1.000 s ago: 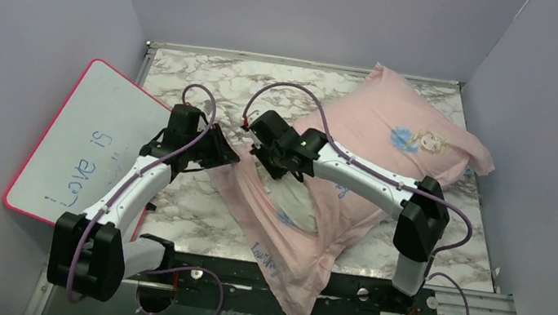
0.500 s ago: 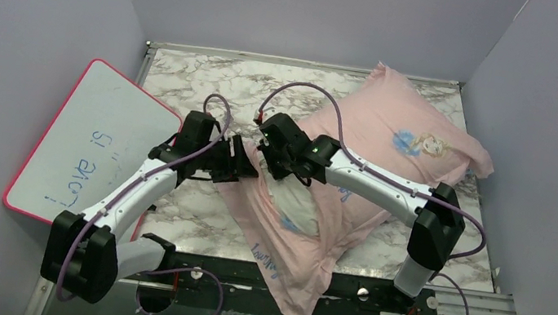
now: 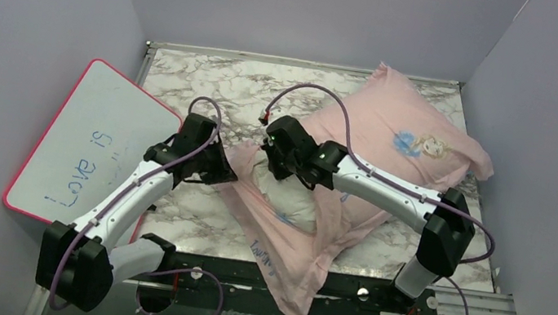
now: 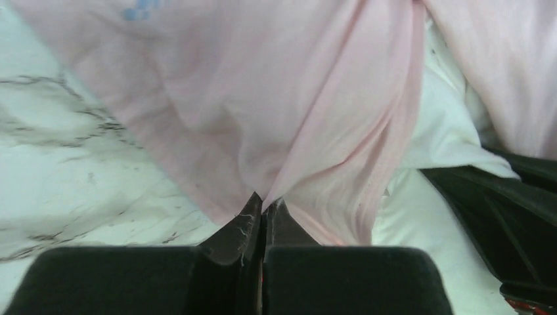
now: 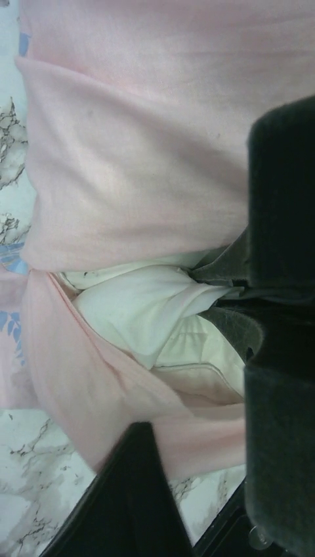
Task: Remove the pillowcase from the pillow
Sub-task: Remove the pillow from the pillowcase.
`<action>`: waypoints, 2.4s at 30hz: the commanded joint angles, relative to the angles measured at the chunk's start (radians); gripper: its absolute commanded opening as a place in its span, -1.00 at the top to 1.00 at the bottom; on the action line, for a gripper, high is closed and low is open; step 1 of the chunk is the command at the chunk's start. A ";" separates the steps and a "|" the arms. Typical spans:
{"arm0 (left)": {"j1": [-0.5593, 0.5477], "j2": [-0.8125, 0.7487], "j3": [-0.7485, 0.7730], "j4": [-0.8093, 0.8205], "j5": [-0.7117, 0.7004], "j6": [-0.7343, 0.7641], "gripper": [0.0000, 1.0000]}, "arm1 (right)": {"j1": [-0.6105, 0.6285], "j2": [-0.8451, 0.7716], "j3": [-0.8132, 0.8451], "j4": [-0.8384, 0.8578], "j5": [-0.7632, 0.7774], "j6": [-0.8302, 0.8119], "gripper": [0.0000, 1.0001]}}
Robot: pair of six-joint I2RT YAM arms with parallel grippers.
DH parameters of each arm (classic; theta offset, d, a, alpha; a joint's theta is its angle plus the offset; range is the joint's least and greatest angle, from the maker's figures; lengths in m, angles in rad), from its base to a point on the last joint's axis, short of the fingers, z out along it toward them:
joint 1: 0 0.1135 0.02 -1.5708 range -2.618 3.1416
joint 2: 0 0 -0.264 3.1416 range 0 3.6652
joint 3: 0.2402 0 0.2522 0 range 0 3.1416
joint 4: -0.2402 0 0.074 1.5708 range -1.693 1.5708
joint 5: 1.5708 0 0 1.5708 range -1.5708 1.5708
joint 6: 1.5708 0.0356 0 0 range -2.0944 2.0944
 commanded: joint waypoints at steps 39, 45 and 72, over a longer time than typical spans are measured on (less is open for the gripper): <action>0.111 0.210 -0.163 0.201 -0.052 0.052 1.00 | 0.000 -0.149 0.081 0.472 0.306 -0.049 0.99; 0.111 0.092 -0.174 0.145 -0.104 0.037 0.83 | -0.047 0.047 0.348 0.203 0.347 -0.012 0.99; 0.111 -0.168 -0.127 0.008 0.179 0.021 -0.39 | -0.049 -0.219 -0.015 -0.220 -0.209 0.103 -0.04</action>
